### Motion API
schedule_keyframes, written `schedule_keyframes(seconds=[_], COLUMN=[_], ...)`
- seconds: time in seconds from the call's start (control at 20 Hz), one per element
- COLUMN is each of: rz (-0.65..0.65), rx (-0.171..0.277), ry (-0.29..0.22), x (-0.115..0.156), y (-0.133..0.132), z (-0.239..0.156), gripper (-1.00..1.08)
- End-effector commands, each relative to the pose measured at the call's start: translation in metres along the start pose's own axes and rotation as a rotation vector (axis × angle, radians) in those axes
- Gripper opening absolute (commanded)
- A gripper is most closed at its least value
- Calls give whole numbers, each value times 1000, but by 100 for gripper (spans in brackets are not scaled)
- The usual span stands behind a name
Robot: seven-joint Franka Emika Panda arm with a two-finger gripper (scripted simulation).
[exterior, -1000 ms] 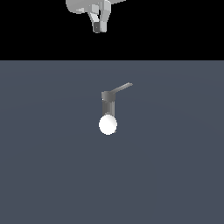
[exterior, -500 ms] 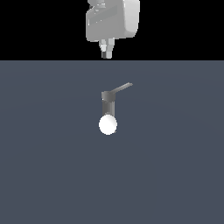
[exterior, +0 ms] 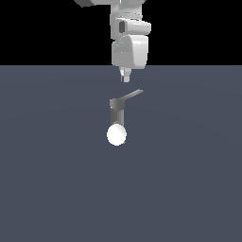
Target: Turn on the faucet by rotating a designated handle.
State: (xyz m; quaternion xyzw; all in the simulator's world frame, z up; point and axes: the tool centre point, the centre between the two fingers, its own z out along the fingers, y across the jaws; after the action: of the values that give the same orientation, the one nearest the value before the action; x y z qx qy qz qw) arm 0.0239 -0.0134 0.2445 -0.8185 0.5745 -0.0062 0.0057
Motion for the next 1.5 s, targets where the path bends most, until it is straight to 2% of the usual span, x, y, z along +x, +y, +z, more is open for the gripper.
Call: schedule_keyframes(seconds=[0.0,0.35,0.65,1.05,1.45], rz=[65,207,275,287,287], rx=[-4,-13,-17,-18,-18], ry=[1,1,1,0,0], x=[13,45,61,64,59], y=[-9,-23,-29,-29,-7], z=[15,47,61,64,64], gripper=[-100,-100,-100,-100,-100])
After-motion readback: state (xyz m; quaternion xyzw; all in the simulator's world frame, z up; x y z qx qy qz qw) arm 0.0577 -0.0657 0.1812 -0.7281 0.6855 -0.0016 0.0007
